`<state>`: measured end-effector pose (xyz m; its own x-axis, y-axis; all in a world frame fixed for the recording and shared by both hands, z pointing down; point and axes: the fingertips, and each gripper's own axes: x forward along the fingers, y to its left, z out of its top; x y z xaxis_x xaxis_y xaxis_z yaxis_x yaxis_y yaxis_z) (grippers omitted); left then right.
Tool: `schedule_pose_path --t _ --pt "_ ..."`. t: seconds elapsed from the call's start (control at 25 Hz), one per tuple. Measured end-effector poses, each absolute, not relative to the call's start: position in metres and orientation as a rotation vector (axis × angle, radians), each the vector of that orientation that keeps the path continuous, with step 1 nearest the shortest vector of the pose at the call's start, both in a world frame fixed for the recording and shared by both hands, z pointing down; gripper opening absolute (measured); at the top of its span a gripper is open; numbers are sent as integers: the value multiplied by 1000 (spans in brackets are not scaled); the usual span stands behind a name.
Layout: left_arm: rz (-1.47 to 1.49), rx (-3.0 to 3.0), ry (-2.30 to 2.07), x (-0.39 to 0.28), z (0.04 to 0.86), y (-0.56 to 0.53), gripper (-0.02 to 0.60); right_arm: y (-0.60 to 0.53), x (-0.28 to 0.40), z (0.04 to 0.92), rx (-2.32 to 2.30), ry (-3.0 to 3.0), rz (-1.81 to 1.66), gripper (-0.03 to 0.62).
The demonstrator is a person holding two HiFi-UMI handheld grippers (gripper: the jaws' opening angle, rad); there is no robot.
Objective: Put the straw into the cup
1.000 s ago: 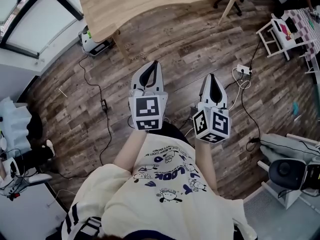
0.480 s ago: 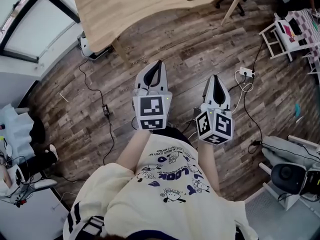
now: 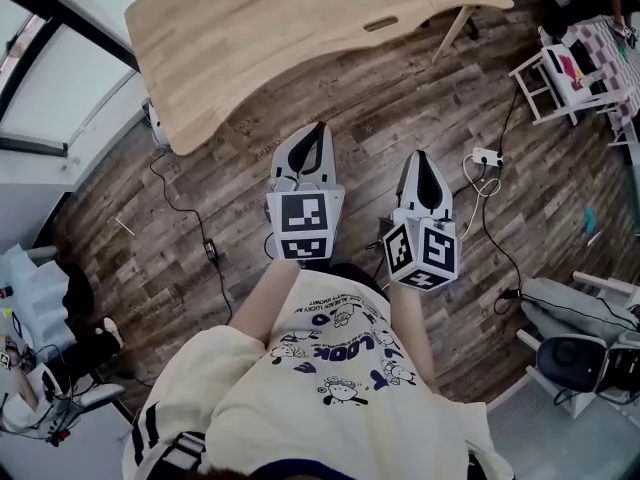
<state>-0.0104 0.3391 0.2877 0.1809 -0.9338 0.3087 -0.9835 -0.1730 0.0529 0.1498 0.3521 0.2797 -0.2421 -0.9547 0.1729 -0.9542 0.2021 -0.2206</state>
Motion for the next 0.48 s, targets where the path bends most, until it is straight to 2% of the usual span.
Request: schedule_pose_path --t 0.48 --pt "278 2220 -1825 -29 288 279 28 292 134 276 -1966 2422 -406 -6"
